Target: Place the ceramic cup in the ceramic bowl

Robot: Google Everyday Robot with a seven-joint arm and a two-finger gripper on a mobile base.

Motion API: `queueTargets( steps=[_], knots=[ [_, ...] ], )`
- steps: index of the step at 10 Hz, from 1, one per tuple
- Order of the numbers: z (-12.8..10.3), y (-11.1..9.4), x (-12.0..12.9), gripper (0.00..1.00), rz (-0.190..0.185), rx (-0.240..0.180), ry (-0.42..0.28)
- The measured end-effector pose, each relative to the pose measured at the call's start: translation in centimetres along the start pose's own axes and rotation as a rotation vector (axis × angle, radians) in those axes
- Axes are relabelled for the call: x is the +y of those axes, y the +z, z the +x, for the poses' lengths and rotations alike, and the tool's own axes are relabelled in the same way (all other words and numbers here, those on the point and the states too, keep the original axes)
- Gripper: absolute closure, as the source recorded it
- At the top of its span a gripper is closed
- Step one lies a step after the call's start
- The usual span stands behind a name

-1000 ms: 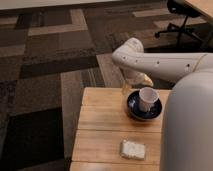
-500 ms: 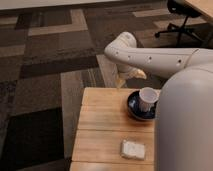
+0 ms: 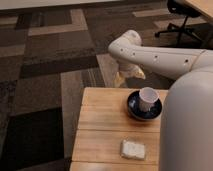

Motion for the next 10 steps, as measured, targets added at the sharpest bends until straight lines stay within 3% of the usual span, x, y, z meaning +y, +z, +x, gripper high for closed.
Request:
queueTargets(
  steps=[5, 10],
  knots=[
    [0.20, -0.21, -0.24, 0.20, -0.084, 0.001, 0.013],
    [0.21, -0.16, -0.51, 0.20, -0.092, 0.002, 0.016]
  ],
)
